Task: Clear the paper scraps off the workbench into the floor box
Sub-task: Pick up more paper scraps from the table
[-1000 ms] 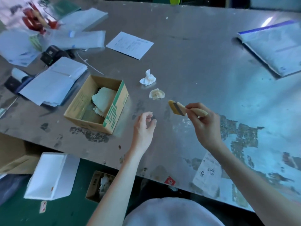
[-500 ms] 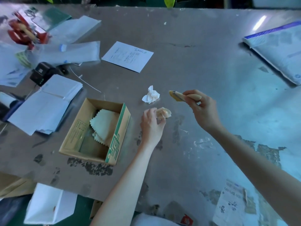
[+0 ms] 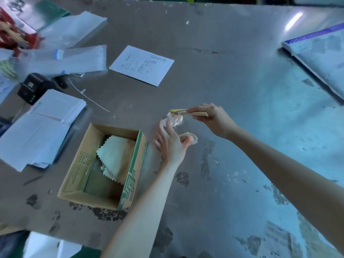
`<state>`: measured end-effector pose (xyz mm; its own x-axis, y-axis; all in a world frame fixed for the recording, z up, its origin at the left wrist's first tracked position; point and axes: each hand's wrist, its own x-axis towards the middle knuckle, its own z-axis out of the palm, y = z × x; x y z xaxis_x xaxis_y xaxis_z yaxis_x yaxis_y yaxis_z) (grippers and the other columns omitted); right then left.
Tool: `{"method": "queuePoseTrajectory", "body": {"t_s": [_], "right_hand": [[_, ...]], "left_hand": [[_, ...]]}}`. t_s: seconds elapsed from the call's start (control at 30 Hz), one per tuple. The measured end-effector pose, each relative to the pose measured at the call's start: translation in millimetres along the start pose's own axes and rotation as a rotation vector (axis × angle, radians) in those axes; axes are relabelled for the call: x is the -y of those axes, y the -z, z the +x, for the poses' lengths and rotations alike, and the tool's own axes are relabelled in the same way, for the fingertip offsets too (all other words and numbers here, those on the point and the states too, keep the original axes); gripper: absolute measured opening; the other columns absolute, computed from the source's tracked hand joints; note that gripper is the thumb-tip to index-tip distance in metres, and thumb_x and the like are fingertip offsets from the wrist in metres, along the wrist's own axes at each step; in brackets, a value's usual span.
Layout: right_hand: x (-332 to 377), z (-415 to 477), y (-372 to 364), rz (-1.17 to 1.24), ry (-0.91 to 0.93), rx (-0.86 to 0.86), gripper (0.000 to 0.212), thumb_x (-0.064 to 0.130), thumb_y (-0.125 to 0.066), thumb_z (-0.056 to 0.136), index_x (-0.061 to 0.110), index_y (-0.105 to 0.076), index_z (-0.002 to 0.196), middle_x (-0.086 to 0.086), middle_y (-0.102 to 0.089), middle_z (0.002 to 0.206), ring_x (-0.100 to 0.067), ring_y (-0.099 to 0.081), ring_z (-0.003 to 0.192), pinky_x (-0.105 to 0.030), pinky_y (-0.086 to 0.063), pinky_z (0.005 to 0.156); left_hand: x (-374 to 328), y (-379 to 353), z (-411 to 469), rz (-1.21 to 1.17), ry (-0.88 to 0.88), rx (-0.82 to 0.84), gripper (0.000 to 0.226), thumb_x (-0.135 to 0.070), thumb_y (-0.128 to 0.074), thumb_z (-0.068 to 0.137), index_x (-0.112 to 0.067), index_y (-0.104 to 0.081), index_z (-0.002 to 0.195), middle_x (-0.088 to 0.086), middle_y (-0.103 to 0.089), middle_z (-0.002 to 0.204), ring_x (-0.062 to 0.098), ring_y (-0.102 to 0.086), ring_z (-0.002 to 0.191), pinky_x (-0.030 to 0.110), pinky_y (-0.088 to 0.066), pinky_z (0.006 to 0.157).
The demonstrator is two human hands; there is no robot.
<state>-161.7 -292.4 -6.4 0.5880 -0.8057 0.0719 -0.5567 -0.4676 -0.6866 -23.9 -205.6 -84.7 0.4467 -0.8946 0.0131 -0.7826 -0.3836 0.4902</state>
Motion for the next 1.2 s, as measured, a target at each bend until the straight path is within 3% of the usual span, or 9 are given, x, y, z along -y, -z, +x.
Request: {"method": "queuePoseTrajectory", "body": {"t_s": [0.2, 0.37, 0.5, 0.57, 0.67, 0.77, 0.93, 1.07, 1.2], "right_hand": [[-6, -22, 3, 0.071, -0.018, 0.007, 0.017, 0.016, -0.06, 0.091, 0.018, -0.069, 0.105, 0.003, -0.068, 0.095, -0.02, -0.055, 0.087, -0.023, -0.037, 0.078], [-4, -40, 9, 0.227, -0.081, 0.004, 0.01, 0.016, -0.062, 0.09, 0.018, -0.071, 0.091, 0.027, -0.065, 0.083, -0.002, -0.055, 0.073, -0.02, -0.041, 0.072], [-3, -44, 12, 0.399, -0.23, -0.19, 0.011, 0.017, -0.06, 0.08, 0.016, -0.071, 0.081, 0.008, -0.069, 0.083, -0.014, -0.06, 0.075, -0.033, -0.047, 0.073], [0, -49, 11, 0.364, -0.275, -0.289, 0.014, 0.019, -0.057, 0.079, 0.016, -0.07, 0.084, 0.003, -0.066, 0.071, -0.018, -0.059, 0.069, -0.034, -0.047, 0.067], [2, -58, 6, 0.282, -0.291, -0.345, 0.016, 0.02, -0.053, 0.082, 0.011, -0.066, 0.082, -0.011, -0.066, 0.071, -0.032, -0.061, 0.069, -0.045, -0.051, 0.065], [8, -67, -2, 0.254, -0.319, -0.353, 0.014, 0.015, -0.052, 0.082, 0.008, -0.064, 0.078, -0.021, -0.063, 0.072, -0.038, -0.059, 0.068, -0.045, -0.05, 0.063], [24, -79, -15, 0.312, -0.369, -0.396, 0.012, 0.005, -0.052, 0.082, 0.004, -0.063, 0.076, -0.018, -0.063, 0.066, -0.033, -0.06, 0.065, -0.035, -0.049, 0.06], [30, -86, -19, 0.39, -0.405, -0.437, 0.012, 0.002, -0.052, 0.083, 0.004, -0.062, 0.077, -0.007, -0.06, 0.058, -0.015, -0.053, 0.051, -0.026, -0.042, 0.054], [33, -95, -16, 0.461, -0.394, -0.473, 0.013, 0.004, -0.051, 0.083, 0.004, -0.062, 0.077, 0.001, -0.059, 0.056, -0.005, -0.052, 0.048, -0.029, -0.043, 0.055]], "left_hand": [[14, 0, -1, -0.004, -0.035, 0.002, 0.089, -0.053, -0.072, 0.07, -0.011, -0.036, 0.14, 0.012, -0.032, 0.146, 0.034, -0.036, 0.13, 0.048, -0.029, 0.097], [21, 3, -8, 0.02, -0.126, 0.036, 0.077, -0.055, -0.063, 0.077, -0.013, -0.041, 0.137, 0.012, -0.034, 0.146, 0.032, -0.036, 0.129, 0.047, -0.028, 0.094], [20, 4, -14, 0.03, -0.129, 0.045, 0.069, -0.045, -0.072, 0.075, -0.013, -0.047, 0.131, 0.013, -0.037, 0.14, 0.034, -0.041, 0.121, 0.044, -0.031, 0.089], [17, 6, -17, 0.025, -0.136, 0.041, 0.066, -0.041, -0.075, 0.073, -0.013, -0.05, 0.127, 0.012, -0.042, 0.135, 0.034, -0.043, 0.115, 0.041, -0.031, 0.083], [18, 7, -21, 0.006, -0.159, 0.038, 0.06, -0.035, -0.075, 0.073, -0.015, -0.051, 0.124, 0.009, -0.045, 0.123, 0.031, -0.044, 0.107, 0.038, -0.031, 0.076], [19, 6, -26, -0.08, -0.158, 0.055, 0.053, -0.024, -0.076, 0.075, -0.013, -0.053, 0.121, 0.008, -0.046, 0.116, 0.029, -0.047, 0.103, 0.039, -0.036, 0.078], [12, 10, -33, -0.328, -0.161, 0.098, 0.039, -0.009, -0.072, 0.079, -0.006, -0.057, 0.115, 0.012, -0.049, 0.106, 0.029, -0.055, 0.091, 0.032, -0.043, 0.077], [9, 15, -40, -0.333, -0.165, 0.094, 0.033, -0.007, -0.07, 0.079, -0.005, -0.06, 0.109, 0.012, -0.055, 0.101, 0.03, -0.057, 0.088, 0.033, -0.041, 0.071], [7, 25, -51, -0.35, -0.163, 0.099, 0.029, -0.009, -0.068, 0.082, -0.004, -0.058, 0.109, 0.012, -0.055, 0.099, 0.03, -0.055, 0.088, 0.03, -0.038, 0.071]]}}
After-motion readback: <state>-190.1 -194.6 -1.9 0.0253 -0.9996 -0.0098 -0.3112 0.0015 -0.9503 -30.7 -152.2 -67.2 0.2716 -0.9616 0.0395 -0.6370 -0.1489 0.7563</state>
